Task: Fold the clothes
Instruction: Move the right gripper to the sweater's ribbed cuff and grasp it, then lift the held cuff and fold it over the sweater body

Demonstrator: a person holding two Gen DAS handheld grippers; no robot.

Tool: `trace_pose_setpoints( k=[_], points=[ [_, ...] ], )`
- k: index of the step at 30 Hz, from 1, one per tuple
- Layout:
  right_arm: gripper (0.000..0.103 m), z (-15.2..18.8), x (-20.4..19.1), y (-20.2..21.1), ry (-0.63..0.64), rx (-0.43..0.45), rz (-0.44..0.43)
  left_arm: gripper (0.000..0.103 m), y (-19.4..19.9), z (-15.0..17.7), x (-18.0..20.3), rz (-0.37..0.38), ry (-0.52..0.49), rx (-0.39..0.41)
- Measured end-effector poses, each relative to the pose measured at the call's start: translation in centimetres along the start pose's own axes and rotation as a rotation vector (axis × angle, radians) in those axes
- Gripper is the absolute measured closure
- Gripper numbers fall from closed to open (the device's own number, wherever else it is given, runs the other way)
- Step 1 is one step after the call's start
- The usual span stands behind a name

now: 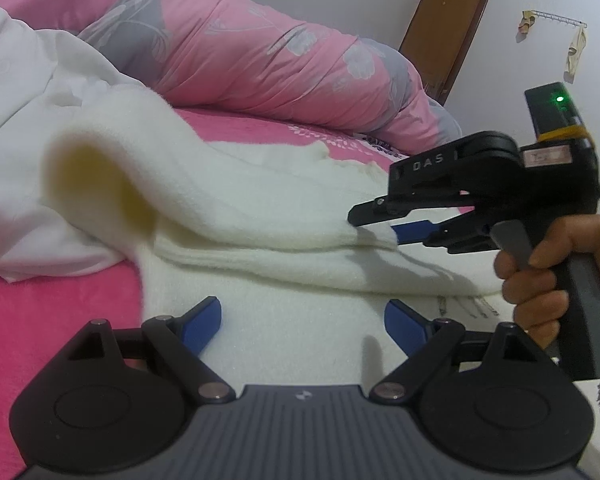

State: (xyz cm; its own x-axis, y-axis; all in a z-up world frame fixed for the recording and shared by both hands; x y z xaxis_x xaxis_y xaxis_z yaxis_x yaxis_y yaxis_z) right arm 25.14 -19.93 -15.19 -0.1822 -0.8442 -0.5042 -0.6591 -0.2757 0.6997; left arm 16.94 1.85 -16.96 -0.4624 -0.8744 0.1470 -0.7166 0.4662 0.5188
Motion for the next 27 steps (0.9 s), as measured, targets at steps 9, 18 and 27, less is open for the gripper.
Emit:
trace_pose_setpoints(
  k=[9,18,27],
  points=[
    [0.099,-0.6,-1.8,3.1,0.156,0.169,-0.056,0.013,0.1,0.0,0.0,-0.003,-0.003,-0.001],
    [0.099,-5.1,1.3,11.0,0.166,0.399,-0.040,0.013,0.0,0.0,0.2,-0.011,-0.015,-0.007],
    [0.099,-7.9,8.1,13.6,0.107,0.481,0.047,0.013,-0.1,0.0,0.5,-0.025,-0.035,-0.017]
  ],
)
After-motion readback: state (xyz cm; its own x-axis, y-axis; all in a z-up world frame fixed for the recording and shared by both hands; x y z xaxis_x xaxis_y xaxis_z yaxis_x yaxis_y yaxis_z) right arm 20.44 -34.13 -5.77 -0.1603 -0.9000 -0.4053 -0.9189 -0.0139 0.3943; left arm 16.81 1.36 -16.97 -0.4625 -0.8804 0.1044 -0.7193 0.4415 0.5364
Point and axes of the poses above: each gripper's, at about its wrist camera, not at the fingertips, and y roughly against the way its jaws point, x to its right, z to its underside, the point moved 5 cm from there along -y, roughly the way its jaws point, and after that the axes turned 13 degrees about -y, right-handed, at the moved point
